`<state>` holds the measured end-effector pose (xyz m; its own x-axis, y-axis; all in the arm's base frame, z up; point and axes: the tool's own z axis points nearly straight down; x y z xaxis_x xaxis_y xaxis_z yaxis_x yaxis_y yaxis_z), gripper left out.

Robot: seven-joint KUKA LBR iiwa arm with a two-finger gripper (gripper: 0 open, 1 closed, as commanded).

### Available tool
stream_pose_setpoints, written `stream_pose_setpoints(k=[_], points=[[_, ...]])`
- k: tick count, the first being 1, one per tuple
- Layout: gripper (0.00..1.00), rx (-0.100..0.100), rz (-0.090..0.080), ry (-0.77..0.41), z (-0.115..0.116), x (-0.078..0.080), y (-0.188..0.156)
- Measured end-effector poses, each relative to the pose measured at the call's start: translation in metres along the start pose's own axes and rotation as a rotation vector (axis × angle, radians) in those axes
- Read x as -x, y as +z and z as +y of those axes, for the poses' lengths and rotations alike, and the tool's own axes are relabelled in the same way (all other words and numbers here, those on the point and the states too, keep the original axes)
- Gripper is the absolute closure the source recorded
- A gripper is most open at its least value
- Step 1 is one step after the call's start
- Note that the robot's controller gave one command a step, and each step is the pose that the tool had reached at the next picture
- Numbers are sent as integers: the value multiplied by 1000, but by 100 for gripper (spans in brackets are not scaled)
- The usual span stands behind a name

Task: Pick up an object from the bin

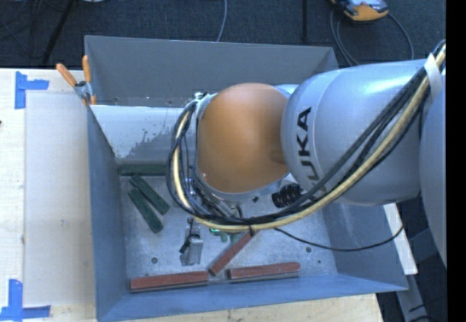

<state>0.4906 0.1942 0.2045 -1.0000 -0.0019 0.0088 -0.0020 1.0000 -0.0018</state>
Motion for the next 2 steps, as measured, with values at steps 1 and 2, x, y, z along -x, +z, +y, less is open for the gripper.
stream_pose_setpoints(k=[1, 2], points=[[0, 1, -7, 4, -1, 2, -3], [0, 4, -13, -2, -24, -5, 44]])
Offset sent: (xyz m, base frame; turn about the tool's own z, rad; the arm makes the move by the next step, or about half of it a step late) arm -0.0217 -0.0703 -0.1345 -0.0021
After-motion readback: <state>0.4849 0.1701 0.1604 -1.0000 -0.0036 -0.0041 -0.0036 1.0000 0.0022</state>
